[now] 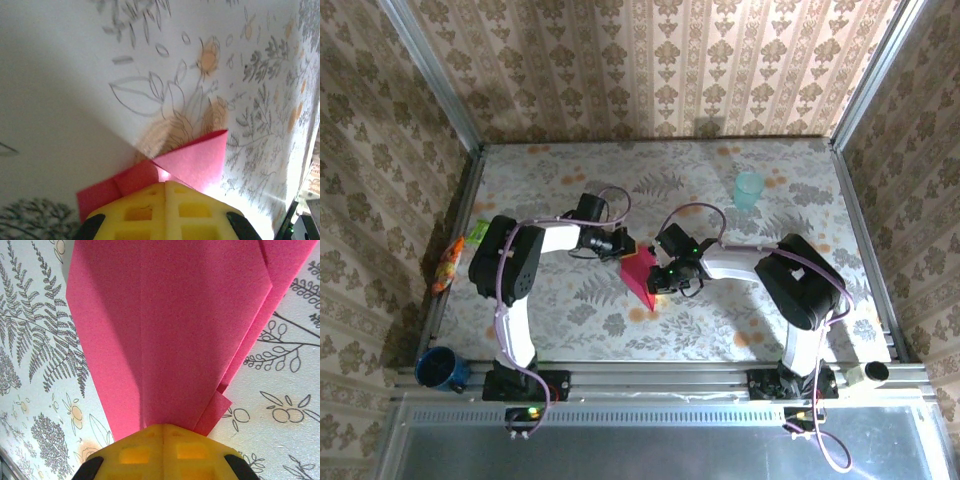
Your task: Fold a paper plane with a square sheet of paper (fold left side to right side)
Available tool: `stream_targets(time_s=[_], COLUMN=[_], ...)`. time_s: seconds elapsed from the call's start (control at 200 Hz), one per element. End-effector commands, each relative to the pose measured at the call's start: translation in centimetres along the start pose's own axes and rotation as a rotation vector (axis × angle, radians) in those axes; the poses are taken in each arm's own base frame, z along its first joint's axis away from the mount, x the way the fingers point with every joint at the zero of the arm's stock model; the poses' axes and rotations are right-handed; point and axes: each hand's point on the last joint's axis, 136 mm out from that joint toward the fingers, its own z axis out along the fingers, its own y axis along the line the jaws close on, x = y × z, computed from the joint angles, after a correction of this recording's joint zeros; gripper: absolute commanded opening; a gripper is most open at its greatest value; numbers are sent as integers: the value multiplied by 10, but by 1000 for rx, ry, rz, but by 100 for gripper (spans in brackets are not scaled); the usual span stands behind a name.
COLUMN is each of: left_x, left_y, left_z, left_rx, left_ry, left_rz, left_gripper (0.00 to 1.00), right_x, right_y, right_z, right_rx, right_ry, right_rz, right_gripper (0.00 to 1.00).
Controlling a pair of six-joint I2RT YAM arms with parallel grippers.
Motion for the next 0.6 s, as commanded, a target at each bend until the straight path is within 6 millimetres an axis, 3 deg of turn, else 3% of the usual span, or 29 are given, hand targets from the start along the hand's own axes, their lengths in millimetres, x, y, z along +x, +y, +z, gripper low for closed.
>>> stream_targets(time_s=[0.0, 0.145, 0.315, 0.445, 0.595], left_x=[-34, -47, -53, -37, -2], left_y=[43, 40, 9, -15, -43], left_z=[-10, -19, -47, -61, -51], left_rx=[-127, -117, -89, -39, 42], left_ry=[-103, -117, -170, -180, -115], left_rz=[5, 19, 94, 141, 188], left_gripper=[0, 0, 0, 0, 0], right_x=[82, 78, 68, 62, 57], right_y=[-98, -92, -84, -81, -75], right_z=[12, 12, 11, 9, 9], right_rx=[369, 334, 285, 275, 235], right_ry=[246, 232, 197, 181, 163], right_rz=[102, 106, 122, 120, 124], right_gripper=[0, 0, 0, 0, 0])
